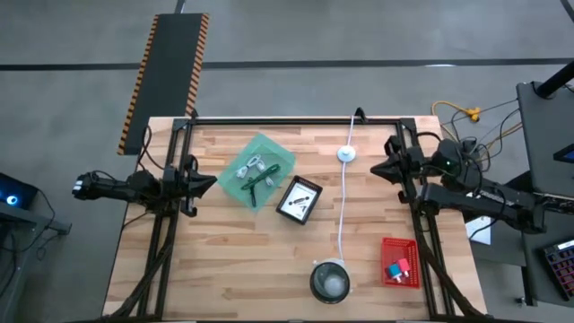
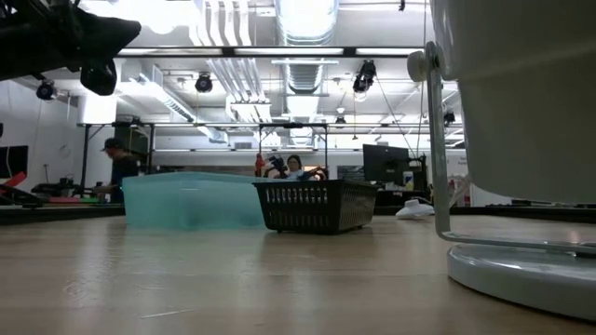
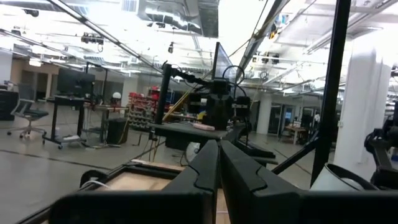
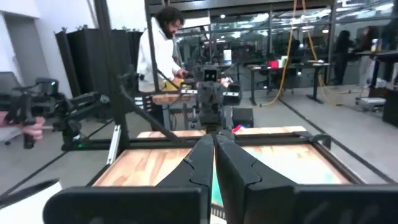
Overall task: Pick and place items into bin
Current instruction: Return to Home Position
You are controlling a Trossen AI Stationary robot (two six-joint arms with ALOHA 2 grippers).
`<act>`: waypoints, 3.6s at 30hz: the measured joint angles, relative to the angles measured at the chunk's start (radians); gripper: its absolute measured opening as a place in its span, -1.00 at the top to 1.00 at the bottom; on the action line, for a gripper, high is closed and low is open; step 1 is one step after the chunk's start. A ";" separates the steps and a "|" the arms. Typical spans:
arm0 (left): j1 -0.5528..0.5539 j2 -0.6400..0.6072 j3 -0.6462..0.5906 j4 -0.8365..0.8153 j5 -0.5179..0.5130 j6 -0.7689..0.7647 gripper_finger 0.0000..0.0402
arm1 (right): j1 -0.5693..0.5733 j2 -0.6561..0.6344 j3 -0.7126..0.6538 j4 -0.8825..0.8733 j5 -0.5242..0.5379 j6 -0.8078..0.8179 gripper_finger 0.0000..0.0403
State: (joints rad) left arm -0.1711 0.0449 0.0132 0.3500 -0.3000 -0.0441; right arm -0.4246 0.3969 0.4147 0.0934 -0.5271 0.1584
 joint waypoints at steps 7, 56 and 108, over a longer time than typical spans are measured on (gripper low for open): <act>0.000 0.000 0.000 0.000 0.000 -0.001 1.00 | 0.008 -0.118 -0.107 -0.009 -0.021 0.067 0.96; 0.001 0.045 0.000 -0.001 0.008 -0.028 1.00 | 0.321 -0.328 -0.328 -0.058 0.329 0.078 0.96; 0.002 -0.017 -0.007 -0.289 -0.010 0.021 1.00 | 0.447 -0.395 -0.406 0.015 0.506 0.018 0.96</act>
State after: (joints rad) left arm -0.1692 0.0277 0.0059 0.0612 -0.3099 -0.0227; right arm 0.0227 0.0021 0.0090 0.1089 -0.0212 0.1761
